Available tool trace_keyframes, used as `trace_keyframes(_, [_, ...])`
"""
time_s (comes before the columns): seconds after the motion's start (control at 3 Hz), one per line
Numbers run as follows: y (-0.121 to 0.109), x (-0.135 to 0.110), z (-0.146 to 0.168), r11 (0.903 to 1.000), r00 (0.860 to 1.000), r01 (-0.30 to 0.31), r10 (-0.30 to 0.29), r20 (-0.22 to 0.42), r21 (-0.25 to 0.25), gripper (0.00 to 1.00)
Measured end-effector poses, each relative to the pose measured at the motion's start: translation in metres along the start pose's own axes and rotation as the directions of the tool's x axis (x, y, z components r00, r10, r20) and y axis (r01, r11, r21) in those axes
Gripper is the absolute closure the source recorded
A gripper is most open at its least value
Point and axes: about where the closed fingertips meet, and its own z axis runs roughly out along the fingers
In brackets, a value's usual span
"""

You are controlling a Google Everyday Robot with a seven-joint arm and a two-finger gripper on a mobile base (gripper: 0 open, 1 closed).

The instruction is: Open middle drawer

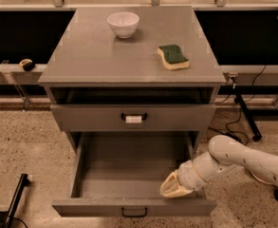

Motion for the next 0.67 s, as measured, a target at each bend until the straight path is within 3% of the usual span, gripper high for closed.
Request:
trace_keyframes(0.33, [-0.0127, -0.0209, -0.0375, 0.9891, 0.991, 0.066, -0.080, 0.105, 0.132, 1.00])
trace_keyframes(0.67, [-0.0127, -0.0216, -0.0437, 0.9853, 0.989, 0.073, -0.092, 0.115, 0.154, 0.83])
